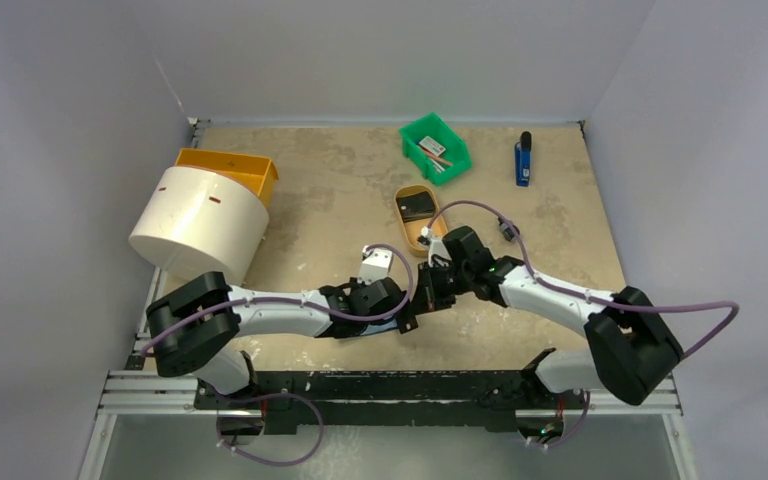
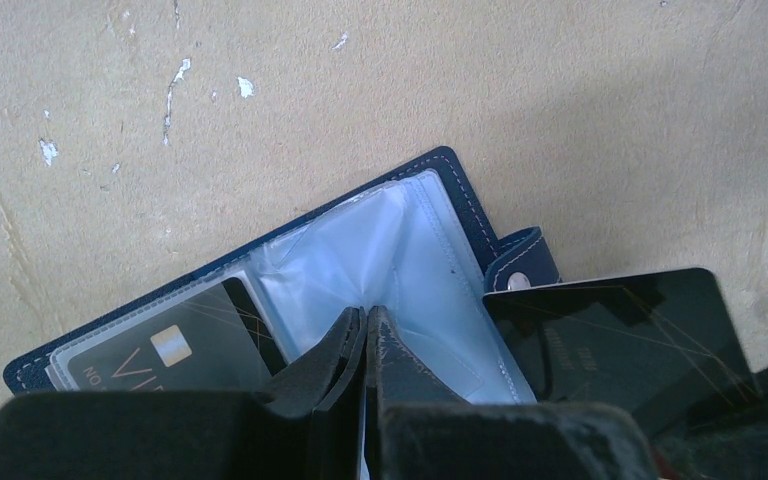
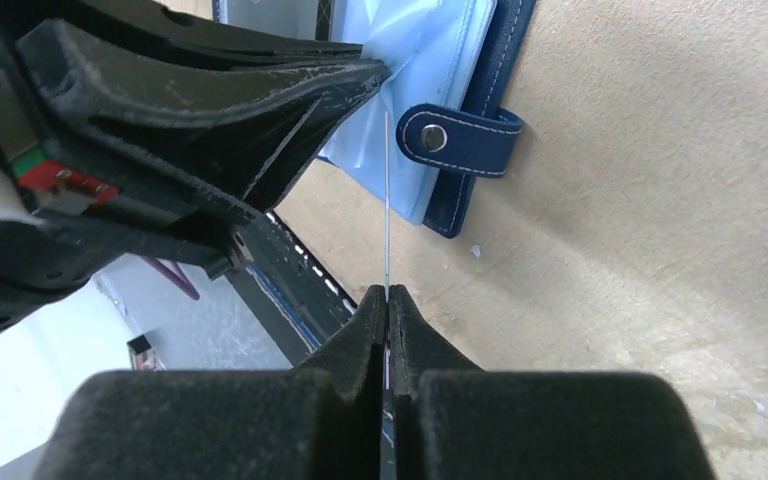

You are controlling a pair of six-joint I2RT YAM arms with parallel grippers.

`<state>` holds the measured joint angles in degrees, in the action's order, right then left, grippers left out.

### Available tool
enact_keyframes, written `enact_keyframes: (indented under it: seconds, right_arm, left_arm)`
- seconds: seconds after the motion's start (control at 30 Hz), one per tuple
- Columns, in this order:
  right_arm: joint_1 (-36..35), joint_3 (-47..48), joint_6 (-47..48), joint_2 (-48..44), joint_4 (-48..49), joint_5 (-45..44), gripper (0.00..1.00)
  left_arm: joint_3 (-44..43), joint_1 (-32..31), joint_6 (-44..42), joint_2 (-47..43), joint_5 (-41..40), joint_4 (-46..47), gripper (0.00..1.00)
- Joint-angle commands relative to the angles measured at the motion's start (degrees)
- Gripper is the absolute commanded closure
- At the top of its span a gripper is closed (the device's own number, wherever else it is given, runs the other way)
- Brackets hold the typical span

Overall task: Put the credit cards into the card holder
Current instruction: Turn over the card slot in the card holder.

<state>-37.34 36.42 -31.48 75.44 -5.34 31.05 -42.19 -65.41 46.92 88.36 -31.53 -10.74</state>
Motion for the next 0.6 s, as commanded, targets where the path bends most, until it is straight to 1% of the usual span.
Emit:
enact_keyframes:
  seconds: [0.0,0.2,0.53,0.57]
  right_arm:
    - [-0.46,3.34,0.64,3.87,1.07,2.92,1.00]
    - [-0.55,4.28,-0.08,8.72,1.23,2.22,1.00]
    - [-1.96,6.93,0.04,13.15,2.89,6.29,1.00]
    - [-2.21,7.13,-0.02,13.30,2.95,6.30,1.00]
  left_arm:
    - [0.88,-0.13,0.31,-2.08,-0.64,1.24,1.00]
    - [1.12,-0.08,0.12,-2.53,-0.64,1.51,1.00]
    - [1.14,-0.07,0.09,-6.32,-1.11,0.92,1.00]
    - [0.88,-0.07,0.09,-7.00,-1.33,0.57,0.99]
